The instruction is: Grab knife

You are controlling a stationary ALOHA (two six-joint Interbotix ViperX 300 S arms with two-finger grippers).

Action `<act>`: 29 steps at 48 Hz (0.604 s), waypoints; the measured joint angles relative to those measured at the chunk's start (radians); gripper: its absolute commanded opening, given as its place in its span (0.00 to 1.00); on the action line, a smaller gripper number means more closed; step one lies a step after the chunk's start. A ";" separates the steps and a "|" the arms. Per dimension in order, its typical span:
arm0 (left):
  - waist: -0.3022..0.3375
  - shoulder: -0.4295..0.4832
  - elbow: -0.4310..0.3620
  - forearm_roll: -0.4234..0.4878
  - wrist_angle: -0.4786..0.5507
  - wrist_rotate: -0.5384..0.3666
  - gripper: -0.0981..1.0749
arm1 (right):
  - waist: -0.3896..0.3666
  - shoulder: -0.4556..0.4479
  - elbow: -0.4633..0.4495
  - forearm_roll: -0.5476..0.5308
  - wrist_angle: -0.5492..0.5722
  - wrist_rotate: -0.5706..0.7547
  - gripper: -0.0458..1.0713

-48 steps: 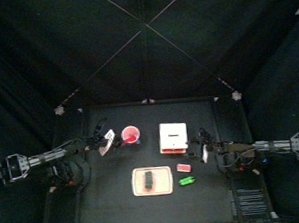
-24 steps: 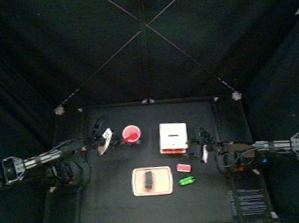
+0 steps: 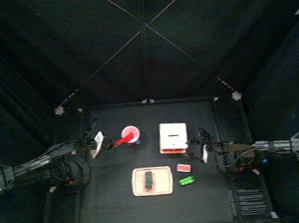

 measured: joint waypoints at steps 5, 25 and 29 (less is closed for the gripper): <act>-0.002 -0.051 0.014 0.032 0.012 0.002 0.49 | 0.000 0.000 0.000 0.002 0.002 -0.002 0.96; -0.092 -0.075 0.015 0.241 -0.077 0.095 0.33 | -0.002 -0.002 0.000 0.000 0.002 -0.002 0.96; -0.114 -0.075 0.015 0.284 -0.118 0.120 0.32 | -0.003 0.000 0.000 0.000 0.002 0.000 0.96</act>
